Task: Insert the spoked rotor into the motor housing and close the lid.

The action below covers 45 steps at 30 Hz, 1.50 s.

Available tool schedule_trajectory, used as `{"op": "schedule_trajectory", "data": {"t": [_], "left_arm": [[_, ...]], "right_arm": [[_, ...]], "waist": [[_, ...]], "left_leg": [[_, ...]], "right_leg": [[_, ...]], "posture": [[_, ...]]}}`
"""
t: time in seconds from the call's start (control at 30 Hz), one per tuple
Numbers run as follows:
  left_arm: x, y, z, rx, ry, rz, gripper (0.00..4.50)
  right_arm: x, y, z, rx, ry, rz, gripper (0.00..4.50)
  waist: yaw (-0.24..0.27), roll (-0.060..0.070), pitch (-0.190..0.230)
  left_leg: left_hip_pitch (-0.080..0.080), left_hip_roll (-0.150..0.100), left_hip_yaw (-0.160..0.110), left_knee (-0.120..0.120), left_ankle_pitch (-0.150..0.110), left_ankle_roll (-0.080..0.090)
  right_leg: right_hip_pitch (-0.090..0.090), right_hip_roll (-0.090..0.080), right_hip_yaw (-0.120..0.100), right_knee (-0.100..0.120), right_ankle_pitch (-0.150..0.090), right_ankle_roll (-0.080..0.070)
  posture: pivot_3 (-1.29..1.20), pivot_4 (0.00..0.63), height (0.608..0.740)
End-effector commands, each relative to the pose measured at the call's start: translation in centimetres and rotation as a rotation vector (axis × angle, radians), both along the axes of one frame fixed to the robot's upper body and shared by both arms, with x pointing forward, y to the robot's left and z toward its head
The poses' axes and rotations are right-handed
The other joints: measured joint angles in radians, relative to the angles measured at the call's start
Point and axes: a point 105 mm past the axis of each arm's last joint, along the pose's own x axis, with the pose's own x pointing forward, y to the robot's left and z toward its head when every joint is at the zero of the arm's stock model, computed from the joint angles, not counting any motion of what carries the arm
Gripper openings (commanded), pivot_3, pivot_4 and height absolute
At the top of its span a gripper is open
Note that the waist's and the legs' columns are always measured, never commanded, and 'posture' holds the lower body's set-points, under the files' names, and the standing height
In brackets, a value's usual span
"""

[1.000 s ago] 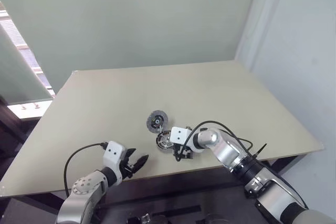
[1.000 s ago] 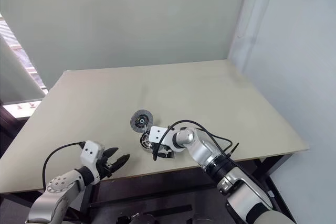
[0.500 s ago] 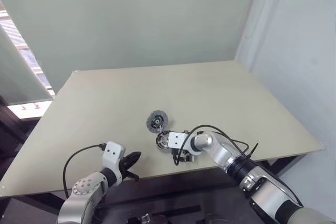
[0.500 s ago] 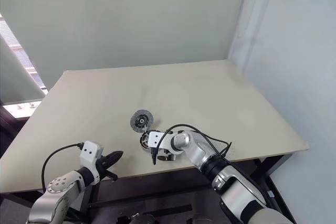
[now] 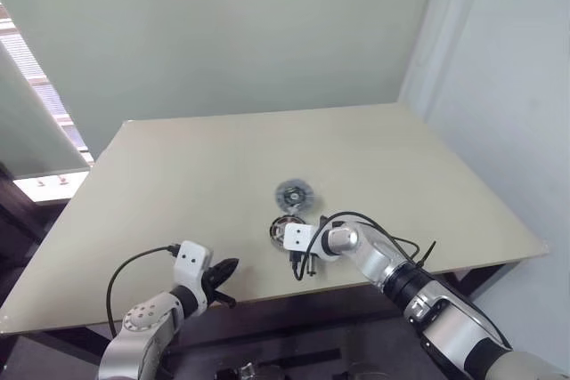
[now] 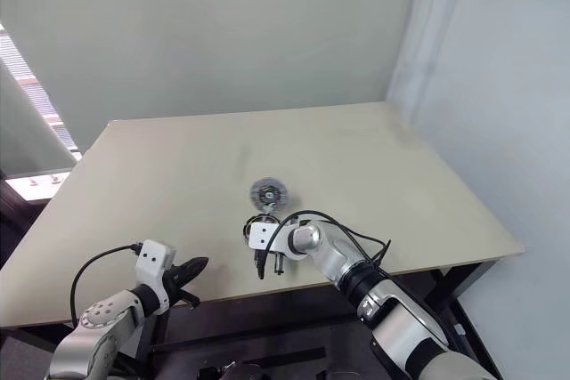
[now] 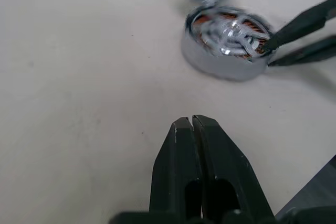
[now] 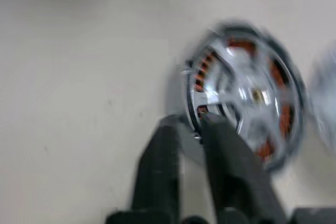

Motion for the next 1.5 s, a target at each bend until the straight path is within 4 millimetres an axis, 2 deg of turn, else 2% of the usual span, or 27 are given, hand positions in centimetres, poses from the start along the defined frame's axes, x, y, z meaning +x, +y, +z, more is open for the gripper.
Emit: {"op": "schedule_trajectory", "data": {"t": [0.03,0.4,0.8,1.1,1.5], "left_arm": [[0.5,-0.1,1.5,0.000,-0.057,-0.004,0.00],[0.4,0.1,1.2,0.002,-0.050,0.004,0.00],[0.4,0.2,0.8,0.002,-0.040,0.013,0.00],[0.7,-0.1,0.5,-0.010,-0.040,0.011,0.00],[0.7,-0.3,0.3,-0.019,-0.042,0.021,0.00]], "right_arm": [[0.7,0.0,1.2,0.000,-0.051,0.010,0.03],[0.3,0.5,2.3,0.024,-0.034,0.031,0.03],[-3.5,3.0,5.1,0.142,0.199,-0.016,0.03],[-3.8,5.8,3.8,0.201,0.254,-0.168,0.03],[-2.8,6.9,3.1,0.314,0.338,-0.361,0.03]], "waist": [[0.000,0.000,0.000],[0.000,0.000,0.000],[-0.001,0.000,0.000],[0.000,0.000,0.000],[0.000,0.000,0.000]], "left_leg": [[0.000,0.000,0.000,0.000,0.000,0.000],[0.000,0.000,0.000,0.000,0.000,0.000],[-0.002,0.000,0.000,-0.001,0.000,0.000],[-0.002,0.000,0.000,-0.002,-0.001,-0.002],[-0.001,0.000,-0.001,-0.002,-0.002,-0.004]], "right_leg": [[0.000,0.000,0.000,0.000,0.000,0.000],[-0.001,0.000,0.000,0.000,0.000,0.000],[-0.002,0.000,0.000,0.000,0.000,0.000],[-0.003,0.000,0.000,0.000,0.000,0.000],[-0.002,0.000,0.000,0.000,0.000,0.000]], "posture": [[0.00,0.000,0.740],[0.00,0.000,0.740],[0.00,0.000,0.740],[0.00,0.000,0.740],[0.00,0.000,0.740]]}}
